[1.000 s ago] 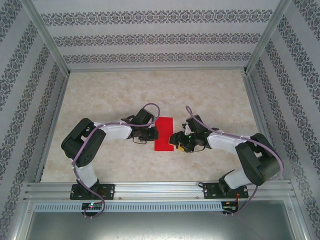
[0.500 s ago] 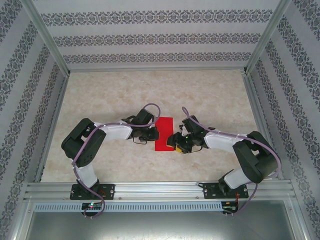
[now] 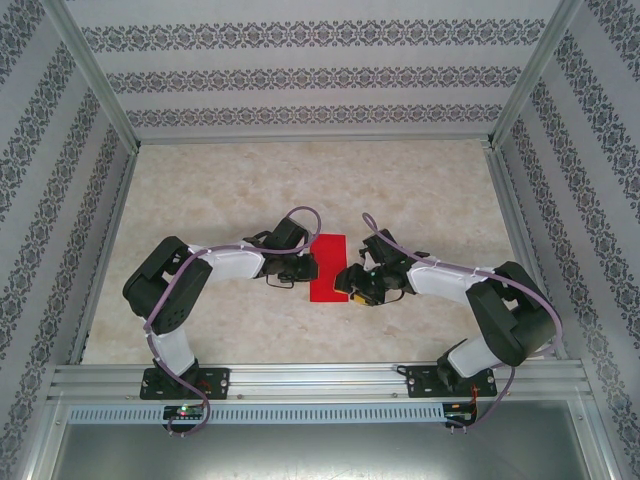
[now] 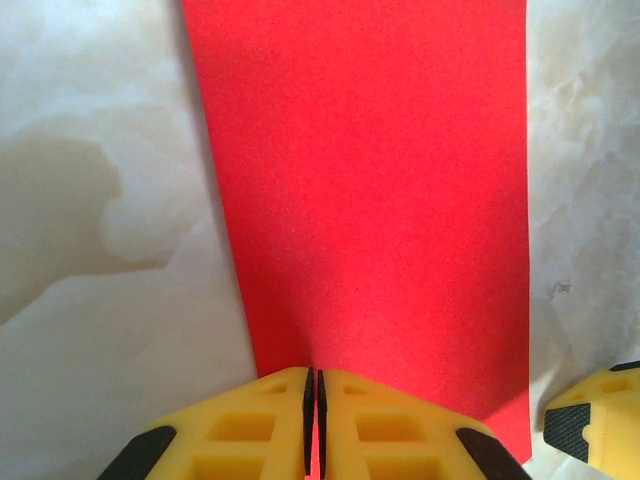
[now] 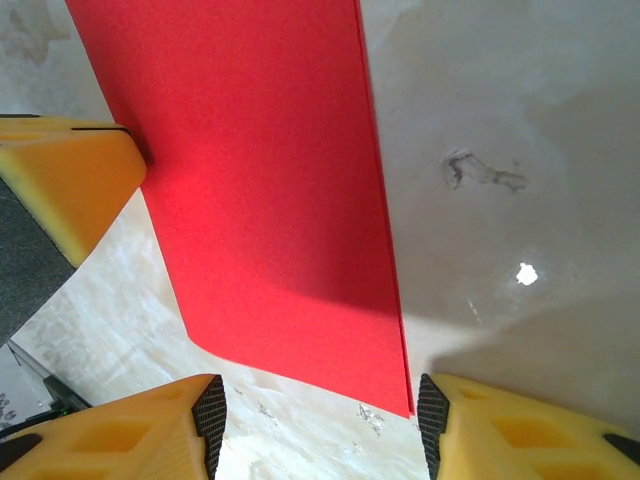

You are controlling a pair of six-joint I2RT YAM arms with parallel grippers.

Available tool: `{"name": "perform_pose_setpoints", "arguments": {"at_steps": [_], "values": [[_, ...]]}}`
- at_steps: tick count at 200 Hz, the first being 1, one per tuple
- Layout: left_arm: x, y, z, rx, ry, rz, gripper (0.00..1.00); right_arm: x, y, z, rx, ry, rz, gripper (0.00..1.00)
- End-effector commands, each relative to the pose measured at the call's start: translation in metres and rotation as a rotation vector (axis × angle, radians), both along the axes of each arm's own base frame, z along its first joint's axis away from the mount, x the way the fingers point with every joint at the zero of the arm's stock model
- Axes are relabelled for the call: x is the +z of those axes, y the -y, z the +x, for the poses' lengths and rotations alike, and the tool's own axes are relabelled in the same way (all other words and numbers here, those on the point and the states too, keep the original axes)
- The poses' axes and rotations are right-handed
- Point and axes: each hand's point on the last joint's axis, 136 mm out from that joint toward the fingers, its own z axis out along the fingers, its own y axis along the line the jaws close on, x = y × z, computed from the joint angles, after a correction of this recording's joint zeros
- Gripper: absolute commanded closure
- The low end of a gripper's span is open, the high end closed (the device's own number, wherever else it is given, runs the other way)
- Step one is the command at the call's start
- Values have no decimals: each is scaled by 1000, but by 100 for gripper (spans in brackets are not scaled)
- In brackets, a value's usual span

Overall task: Fold a paper plane with a square sheet of paper (fold left side to right side)
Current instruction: Fold the triangle a second time at the center of the table.

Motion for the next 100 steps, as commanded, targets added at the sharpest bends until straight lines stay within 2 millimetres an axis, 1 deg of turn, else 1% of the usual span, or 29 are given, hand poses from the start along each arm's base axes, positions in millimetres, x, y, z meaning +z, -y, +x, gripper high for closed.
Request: {"name": "perform_pose_setpoints", "arguments": {"at_steps": [1, 14, 31, 59, 82, 100], "values": [[30, 14, 2, -40, 51, -36, 85, 2, 3, 3, 5, 19, -31, 45], [43, 11, 7, -34, 80, -23, 84, 2, 3, 3, 7, 18, -28, 45], [54, 6, 15, -29, 109, 5, 83, 3, 3, 4, 9, 23, -26, 45], [52, -1, 27, -15, 104, 37, 83, 5, 4, 6, 8, 28, -28, 45], [46, -3, 37, -3, 94, 44, 83, 5, 4, 6, 11, 30, -29, 45], [37, -6, 43, 4, 81, 62, 84, 6, 4, 5, 13, 31, -27, 44]]}}
